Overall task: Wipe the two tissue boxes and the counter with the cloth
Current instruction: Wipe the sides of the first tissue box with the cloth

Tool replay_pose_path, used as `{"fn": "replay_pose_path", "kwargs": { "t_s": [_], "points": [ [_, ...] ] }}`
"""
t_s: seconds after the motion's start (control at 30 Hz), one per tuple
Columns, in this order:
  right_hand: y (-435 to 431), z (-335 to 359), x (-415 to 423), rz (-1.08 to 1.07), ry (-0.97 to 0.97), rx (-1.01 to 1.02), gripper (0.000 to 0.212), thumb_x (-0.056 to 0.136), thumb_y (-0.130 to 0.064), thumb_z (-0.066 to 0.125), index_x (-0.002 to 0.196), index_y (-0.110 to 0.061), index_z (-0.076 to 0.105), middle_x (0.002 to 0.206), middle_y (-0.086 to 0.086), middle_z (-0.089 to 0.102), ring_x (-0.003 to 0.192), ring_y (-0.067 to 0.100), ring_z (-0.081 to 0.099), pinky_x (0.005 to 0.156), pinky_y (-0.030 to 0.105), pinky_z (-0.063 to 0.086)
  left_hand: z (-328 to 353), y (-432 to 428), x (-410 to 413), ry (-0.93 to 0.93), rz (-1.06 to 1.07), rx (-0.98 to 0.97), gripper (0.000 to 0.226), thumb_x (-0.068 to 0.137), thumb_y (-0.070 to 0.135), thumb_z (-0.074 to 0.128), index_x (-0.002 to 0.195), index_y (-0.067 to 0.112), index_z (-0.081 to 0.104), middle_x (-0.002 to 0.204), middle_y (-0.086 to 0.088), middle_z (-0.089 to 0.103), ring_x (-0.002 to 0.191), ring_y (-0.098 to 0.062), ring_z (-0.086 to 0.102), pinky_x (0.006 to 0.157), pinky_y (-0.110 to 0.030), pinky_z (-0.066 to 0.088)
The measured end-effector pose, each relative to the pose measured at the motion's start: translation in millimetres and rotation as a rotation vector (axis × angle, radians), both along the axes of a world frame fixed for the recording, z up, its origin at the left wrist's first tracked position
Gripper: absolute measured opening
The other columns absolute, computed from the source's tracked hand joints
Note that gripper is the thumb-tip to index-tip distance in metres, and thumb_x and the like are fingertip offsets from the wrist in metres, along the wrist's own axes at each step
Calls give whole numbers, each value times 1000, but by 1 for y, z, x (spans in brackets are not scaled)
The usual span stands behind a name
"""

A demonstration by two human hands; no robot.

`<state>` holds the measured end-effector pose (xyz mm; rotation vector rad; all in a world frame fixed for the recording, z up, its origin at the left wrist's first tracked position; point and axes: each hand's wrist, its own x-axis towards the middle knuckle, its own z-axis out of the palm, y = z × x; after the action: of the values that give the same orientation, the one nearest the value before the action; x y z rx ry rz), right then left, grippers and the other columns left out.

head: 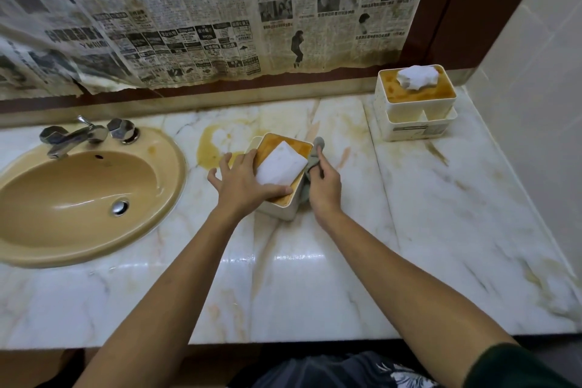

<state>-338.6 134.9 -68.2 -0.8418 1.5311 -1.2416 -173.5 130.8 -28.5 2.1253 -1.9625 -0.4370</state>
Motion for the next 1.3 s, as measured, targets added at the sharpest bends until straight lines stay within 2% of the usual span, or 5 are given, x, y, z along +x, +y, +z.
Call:
{"fn": "replay_pose_path", "kwargs": {
  "t_s": [0.23,0.43,0.8,1.07,1.3],
  "points": [
    [95,-11,34,56,-96,56,46,103,-11,47,145,-29,49,140,-6,59,126,10,55,105,30,48,0,0,-1,12,-7,-14,116,52,89,65,145,28,35,148,4,44,147,-26,13,112,-58,10],
    [13,3,7,-42,10,54,46,101,-10,46,143,-27,51,108,-6,68,99,14,63,91,29,54,0,1,0,16,-12,-24,116,52,90,63,145,29,35,146,7,44,146,-25,15,110,-56,10],
    [90,-9,41,-14,-120,46,45,102,-12,48,143,-32,52,136,-9,62,122,9,57,103,32,50,4,3,-3,-10,-21,-24,115,52,88,67,145,27,36,147,6,45,146,-25,13,112,-55,8],
    [-5,8,5,-109,-103,119,38,102,-19,47,137,-28,60,120,-3,68,105,13,63,83,19,53,5,3,-3,-30,-37,-23,114,52,89,63,144,27,36,146,8,44,146,-25,15,111,-55,8],
    [71,2,28,-43,-190,127,35,101,-16,51,132,-28,64,107,-14,70,100,6,64,89,23,53,5,3,-2,1,-26,-15,116,51,89,65,144,28,37,145,9,44,145,-24,15,112,-53,7]
  ]
}}
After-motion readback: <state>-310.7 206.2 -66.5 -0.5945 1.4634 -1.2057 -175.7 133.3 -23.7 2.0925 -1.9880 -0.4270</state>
